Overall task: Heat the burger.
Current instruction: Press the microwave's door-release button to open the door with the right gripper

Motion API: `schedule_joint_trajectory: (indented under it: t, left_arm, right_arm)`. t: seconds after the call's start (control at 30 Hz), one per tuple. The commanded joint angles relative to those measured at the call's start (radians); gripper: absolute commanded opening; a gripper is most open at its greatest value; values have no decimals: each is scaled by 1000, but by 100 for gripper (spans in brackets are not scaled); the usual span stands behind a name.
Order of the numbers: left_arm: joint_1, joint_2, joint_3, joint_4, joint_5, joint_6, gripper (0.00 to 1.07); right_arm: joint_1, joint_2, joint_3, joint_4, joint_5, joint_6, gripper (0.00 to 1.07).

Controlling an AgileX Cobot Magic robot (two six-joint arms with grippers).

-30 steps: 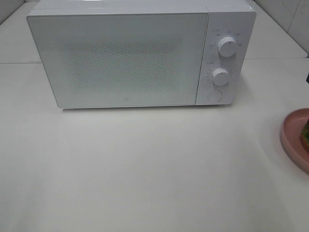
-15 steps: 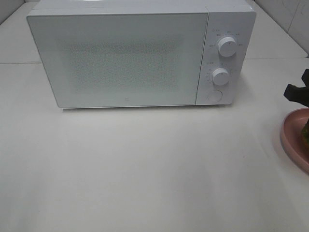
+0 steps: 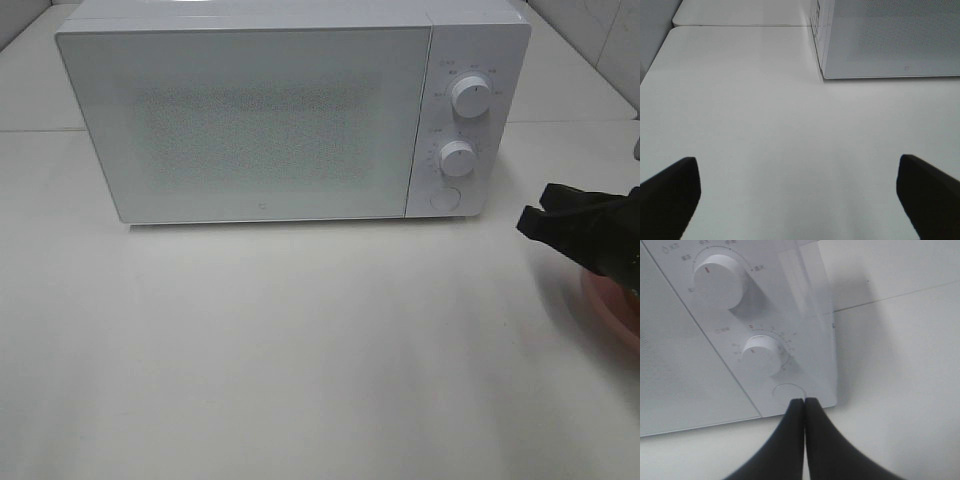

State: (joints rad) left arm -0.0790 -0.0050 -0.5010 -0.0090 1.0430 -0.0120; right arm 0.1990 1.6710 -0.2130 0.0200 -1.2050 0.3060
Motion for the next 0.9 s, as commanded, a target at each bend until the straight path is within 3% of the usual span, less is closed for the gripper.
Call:
schedule_joint_trajectory:
  t: [0.03,0.1,0.17,0.27,0.47,0.67,0.73,0.9]
  left_arm:
    - [2,-21,3,-11,-9,1,100]
    - [2,-21,3,-11,-9,1,100]
    - [2,-21,3,-11,-9,1,100]
    - [2,-21,3,-11,-9,1,100]
    - [2,-21,3,-11,-9,1,100]
    - [2,-21,3,-11,-9,1,100]
    - [2,-18,3,-11,-9,1,100]
    - [2,-17,3,-11,-9,1,100]
  right_arm:
    - [59,-2,1,52,-52,79,0]
    - [85,-2,4,73,-41,113,0]
    - [179,15,4,145,-25,222,0]
    - [249,42,-1,175,-26,310,0]
    - [352,111,-35,243,-29,444,0]
    - [360,131,-54,246,-26,567,0]
    - [360,162,-90,300,-18,754,0]
    - [360,213,-145,326,12,863,0]
